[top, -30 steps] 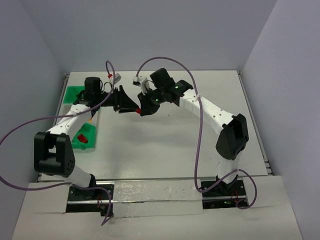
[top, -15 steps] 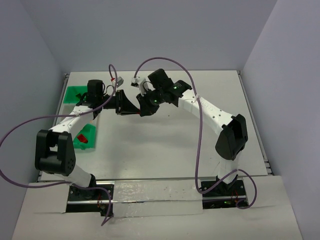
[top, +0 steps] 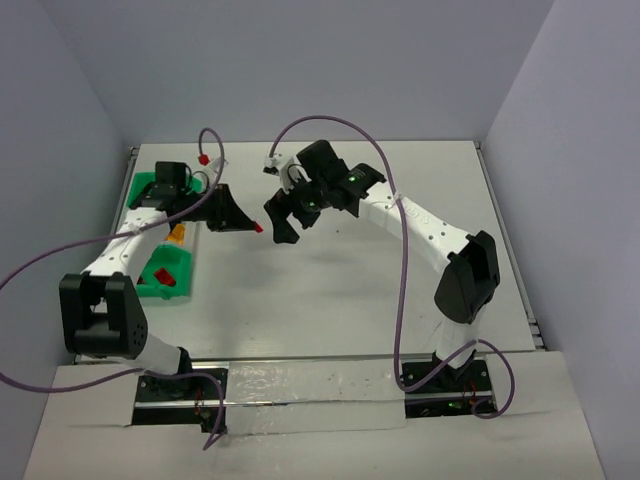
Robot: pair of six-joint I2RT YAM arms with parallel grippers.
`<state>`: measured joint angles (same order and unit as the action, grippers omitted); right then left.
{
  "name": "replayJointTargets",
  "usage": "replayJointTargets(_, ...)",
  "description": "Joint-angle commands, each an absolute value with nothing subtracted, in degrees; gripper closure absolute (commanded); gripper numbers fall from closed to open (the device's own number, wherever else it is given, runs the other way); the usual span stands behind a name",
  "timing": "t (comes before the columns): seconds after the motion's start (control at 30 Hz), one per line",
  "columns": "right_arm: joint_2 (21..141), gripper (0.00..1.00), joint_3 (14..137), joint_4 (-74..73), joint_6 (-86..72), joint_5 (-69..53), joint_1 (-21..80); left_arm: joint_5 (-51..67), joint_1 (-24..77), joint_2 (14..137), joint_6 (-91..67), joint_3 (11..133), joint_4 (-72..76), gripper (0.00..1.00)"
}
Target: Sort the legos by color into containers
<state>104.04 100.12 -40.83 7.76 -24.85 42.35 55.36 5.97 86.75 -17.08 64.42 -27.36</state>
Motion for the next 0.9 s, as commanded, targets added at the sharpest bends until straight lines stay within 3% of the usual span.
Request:
replayJointTargets(0.0, 98.8, 0.0, 97.1, -39.2, 6.2, -24.4, 38.1, 42.1, -2.8, 80.0, 5.5, 67.9, -44.9, 1.0)
replayJointTargets(0.23, 96.6, 0.0, 90.1, -40.1, 5.7, -22.1, 29.4, 22.7, -13.6, 74.4, 24.3, 68.4, -52.2, 1.0)
replayJointTargets(0.43, 96.0, 0.0, 87.1, -41.2, 6.2, -19.6, 24.3, 15.4, -21.7, 74.9, 30.6, 67.6, -53.6, 1.0)
replayJointTargets(0.63, 95.8, 0.0, 85.0, -41.0, 5.7, -18.0, 21.6, 12.4, -23.6, 76.9, 31.6, 66.8, -51.6, 1.0)
replayJointTargets(0.77, 95.9, 0.0, 84.5, -41.1, 5.1, -17.2, 20.0, 10.2, -23.7, 78.3, 31.8, 65.6, -49.8, 0.95)
replayJointTargets(0.87, 96.3, 0.0, 84.7, -41.3, 4.2, -15.3, 18.8, 10.1, -24.0, 79.0, 32.2, 64.6, -49.6, 0.85)
